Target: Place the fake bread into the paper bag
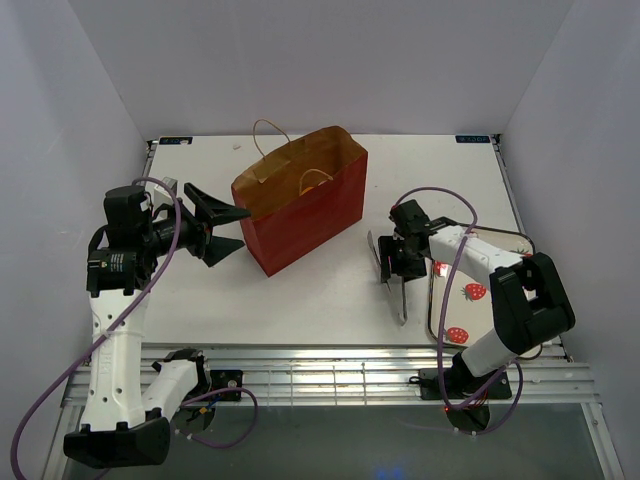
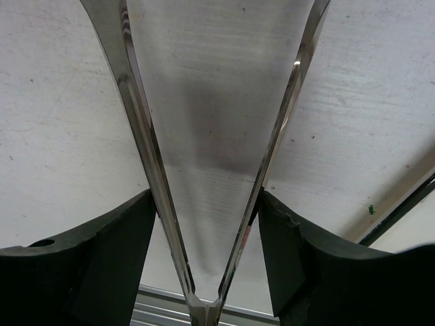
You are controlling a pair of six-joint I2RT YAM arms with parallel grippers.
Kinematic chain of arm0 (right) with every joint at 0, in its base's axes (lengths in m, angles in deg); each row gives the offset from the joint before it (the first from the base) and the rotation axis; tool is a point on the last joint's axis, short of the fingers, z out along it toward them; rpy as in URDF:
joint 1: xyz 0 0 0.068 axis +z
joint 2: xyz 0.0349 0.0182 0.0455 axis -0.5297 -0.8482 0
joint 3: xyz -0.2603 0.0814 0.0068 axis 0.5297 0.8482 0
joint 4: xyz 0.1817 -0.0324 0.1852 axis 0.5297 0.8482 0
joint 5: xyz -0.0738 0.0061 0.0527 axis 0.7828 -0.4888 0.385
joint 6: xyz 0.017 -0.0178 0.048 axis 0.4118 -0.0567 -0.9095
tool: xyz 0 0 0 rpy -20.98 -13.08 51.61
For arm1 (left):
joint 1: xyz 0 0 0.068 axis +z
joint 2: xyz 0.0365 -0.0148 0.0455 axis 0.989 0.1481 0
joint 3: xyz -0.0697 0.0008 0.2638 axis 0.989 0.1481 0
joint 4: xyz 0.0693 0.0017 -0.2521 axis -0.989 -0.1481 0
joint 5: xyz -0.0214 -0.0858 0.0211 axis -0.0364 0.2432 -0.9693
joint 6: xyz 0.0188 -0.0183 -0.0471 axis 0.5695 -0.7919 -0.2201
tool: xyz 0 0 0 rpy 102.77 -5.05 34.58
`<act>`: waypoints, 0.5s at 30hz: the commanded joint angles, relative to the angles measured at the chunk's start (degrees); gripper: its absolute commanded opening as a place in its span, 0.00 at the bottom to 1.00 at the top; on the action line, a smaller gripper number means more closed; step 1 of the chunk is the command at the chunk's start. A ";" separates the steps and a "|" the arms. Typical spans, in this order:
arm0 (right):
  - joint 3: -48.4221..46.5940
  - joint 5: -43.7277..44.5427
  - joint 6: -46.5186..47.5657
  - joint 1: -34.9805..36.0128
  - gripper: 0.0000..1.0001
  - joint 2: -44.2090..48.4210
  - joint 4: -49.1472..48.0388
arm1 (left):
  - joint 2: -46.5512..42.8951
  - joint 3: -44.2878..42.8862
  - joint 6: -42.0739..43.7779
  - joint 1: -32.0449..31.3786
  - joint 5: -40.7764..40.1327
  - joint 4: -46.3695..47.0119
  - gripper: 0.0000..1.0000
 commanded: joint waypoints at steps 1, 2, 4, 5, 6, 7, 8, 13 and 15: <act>0.10 -2.32 0.33 -0.22 0.67 -0.41 -1.55 | -0.11 -2.20 1.08 0.33 0.61 -0.16 0.85; 0.10 -2.67 0.33 -0.13 0.68 -0.41 -1.64 | -0.19 -2.20 1.08 0.33 0.61 -0.24 0.85; -0.07 -2.76 0.50 -0.22 0.69 -0.41 -1.64 | -0.28 -2.12 1.08 0.33 0.61 -0.42 0.85; -0.16 -2.58 0.50 -0.22 0.71 -0.33 -1.55 | -0.37 -2.11 1.08 0.33 0.61 -0.42 0.85; -0.16 -2.41 0.50 -0.13 0.72 -0.32 -1.46 | -0.46 -2.03 1.08 0.33 0.61 -0.42 0.85; -0.34 -2.23 0.59 -0.22 0.74 -0.24 -1.29 | -0.54 -1.94 0.99 0.33 0.61 -0.51 0.85; -0.34 -1.62 0.50 -0.22 0.85 -0.24 -1.20 | -0.63 -1.85 0.99 0.33 0.61 -0.51 0.85; -0.78 -0.56 0.50 -0.13 0.91 0.38 -0.32 | -1.42 -1.41 0.82 0.33 0.79 -0.60 0.85; -0.95 -0.30 0.50 -0.22 0.91 0.90 -0.15 | -1.69 -1.24 0.82 0.42 0.79 -0.68 0.85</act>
